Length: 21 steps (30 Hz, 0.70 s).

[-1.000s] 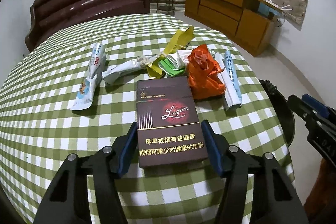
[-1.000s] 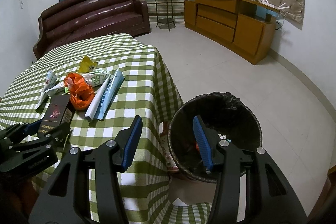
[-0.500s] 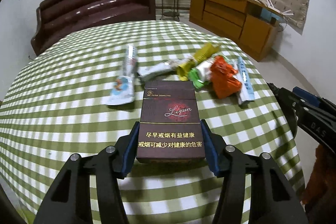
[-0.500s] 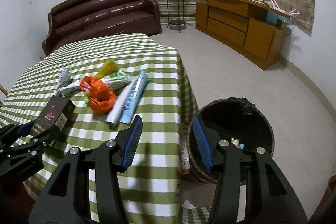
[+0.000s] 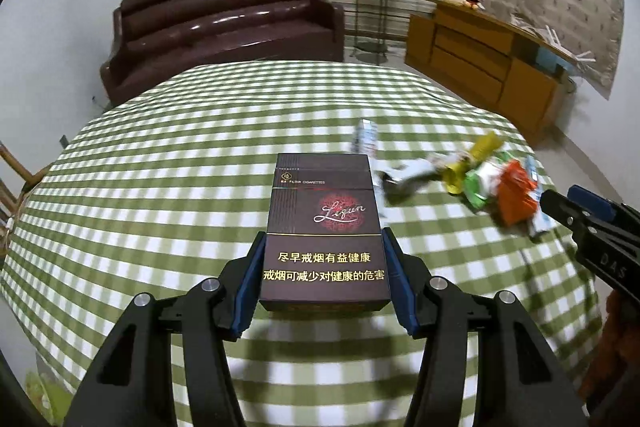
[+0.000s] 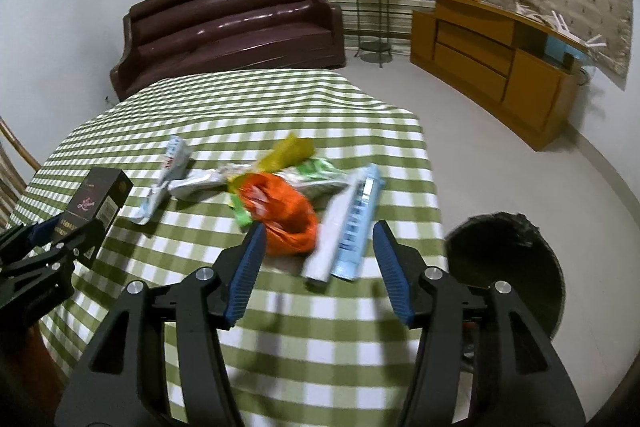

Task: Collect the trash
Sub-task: 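Grasp the dark cigarette box with the left tool while the right tool grasps the orange bag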

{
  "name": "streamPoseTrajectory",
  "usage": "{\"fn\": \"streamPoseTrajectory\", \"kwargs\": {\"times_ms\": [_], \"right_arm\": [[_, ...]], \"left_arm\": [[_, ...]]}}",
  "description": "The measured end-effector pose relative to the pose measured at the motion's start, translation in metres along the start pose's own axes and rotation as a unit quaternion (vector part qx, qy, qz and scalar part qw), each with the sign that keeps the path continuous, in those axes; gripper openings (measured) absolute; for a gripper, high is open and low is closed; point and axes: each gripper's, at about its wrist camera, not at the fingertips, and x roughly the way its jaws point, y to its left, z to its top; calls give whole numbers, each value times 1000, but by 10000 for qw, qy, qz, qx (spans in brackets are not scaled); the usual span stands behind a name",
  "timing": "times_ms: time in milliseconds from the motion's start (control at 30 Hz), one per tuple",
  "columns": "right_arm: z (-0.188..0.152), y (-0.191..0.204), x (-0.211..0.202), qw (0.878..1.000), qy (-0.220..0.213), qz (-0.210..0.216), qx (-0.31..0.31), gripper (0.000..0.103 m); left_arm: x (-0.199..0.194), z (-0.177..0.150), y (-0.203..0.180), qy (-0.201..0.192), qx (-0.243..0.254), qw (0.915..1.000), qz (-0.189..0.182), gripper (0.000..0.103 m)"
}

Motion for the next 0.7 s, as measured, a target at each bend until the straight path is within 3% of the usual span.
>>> {"fn": "streamPoseTrajectory", "kwargs": {"times_ms": [400, 467, 533, 700], "right_arm": [[14, 16, 30, 9995, 271, -81, -153, 54], [13, 18, 33, 9993, 312, -108, -199, 51], [13, 20, 36, 9991, 348, -129, -227, 40], [10, 25, 33, 9990, 266, -169, -321, 35]], "left_arm": [[18, 3, 28, 75, -111, 9998, 111, 55], [19, 3, 29, 79, -111, 9999, 88, 55], [21, 4, 30, 86, -117, 9999, 66, 55], [22, 3, 31, 89, -140, 9998, 55, 55]]}}
